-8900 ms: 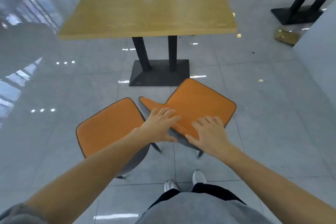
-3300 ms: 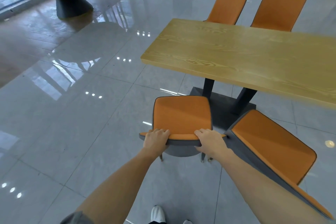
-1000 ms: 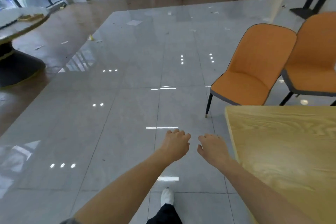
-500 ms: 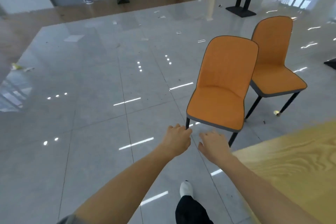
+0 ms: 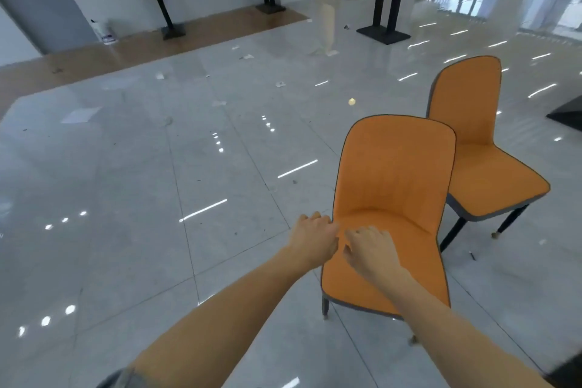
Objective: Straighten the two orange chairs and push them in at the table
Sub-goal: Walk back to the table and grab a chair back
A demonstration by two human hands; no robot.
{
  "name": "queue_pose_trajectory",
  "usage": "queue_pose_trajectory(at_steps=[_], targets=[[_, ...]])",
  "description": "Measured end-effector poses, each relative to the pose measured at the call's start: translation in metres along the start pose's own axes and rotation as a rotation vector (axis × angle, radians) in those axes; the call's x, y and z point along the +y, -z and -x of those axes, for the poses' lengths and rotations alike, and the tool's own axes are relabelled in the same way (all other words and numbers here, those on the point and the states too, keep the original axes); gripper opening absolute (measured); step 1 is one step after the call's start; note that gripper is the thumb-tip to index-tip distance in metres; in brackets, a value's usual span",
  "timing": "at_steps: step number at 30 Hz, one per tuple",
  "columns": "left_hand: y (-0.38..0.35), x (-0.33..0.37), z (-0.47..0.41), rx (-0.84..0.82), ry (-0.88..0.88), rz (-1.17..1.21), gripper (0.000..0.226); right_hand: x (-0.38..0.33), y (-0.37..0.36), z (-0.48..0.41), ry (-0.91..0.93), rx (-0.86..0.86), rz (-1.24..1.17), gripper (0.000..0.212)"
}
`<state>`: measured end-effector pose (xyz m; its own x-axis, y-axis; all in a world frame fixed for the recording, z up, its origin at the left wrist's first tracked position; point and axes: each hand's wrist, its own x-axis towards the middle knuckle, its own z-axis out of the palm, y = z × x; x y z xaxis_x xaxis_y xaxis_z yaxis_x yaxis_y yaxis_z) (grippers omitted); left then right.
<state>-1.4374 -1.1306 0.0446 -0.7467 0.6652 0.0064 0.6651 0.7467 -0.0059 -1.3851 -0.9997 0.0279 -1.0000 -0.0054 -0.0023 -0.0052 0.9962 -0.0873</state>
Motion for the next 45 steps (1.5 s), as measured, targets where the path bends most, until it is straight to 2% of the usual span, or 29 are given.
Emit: queue_pose_trajectory(at_steps=[6, 10, 15, 23, 28, 32, 36, 41, 45], targets=[[-0.009, -0.056, -0.114, 0.016, -0.134, 0.016, 0.018, 0.031, -0.003, -0.104, -0.13, 0.0, 0.021, 0.018], [-0.018, -0.091, -0.193, 0.011, -0.285, 0.059, 0.013, 0.05, -0.017, -0.17, -0.266, -0.009, 0.025, 0.022], [-0.016, -0.136, -0.296, -0.016, -0.494, 0.072, 0.017, 0.068, -0.019, -0.253, -0.475, 0.024, -0.015, 0.021], [0.003, -0.159, -0.429, 0.024, -0.803, 0.025, 0.024, 0.103, 0.005, -0.331, -0.719, 0.105, -0.026, 0.024], [-0.01, -0.126, -0.519, -0.013, -1.09, 0.04, 0.027, 0.15, -0.007, -0.354, -0.988, 0.107, 0.006, 0.026], [-0.014, -0.107, -0.563, 0.014, -1.316, 0.107, 0.02, 0.169, -0.017, -0.37, -1.138, 0.136, -0.055, 0.021], [-0.019, -0.085, -0.602, -0.031, -1.536, 0.114, 0.016, 0.172, -0.022, -0.39, -1.288, 0.176, -0.095, 0.015], [-0.019, -0.052, -0.636, -0.108, -1.824, 0.069, 0.014, 0.173, -0.015, -0.4, -1.496, 0.275, -0.101, 0.018], [-0.023, -0.027, -0.662, -0.156, -2.12, 0.025, 0.033, 0.161, -0.014, -0.41, -1.658, 0.365, -0.134, 0.022]])
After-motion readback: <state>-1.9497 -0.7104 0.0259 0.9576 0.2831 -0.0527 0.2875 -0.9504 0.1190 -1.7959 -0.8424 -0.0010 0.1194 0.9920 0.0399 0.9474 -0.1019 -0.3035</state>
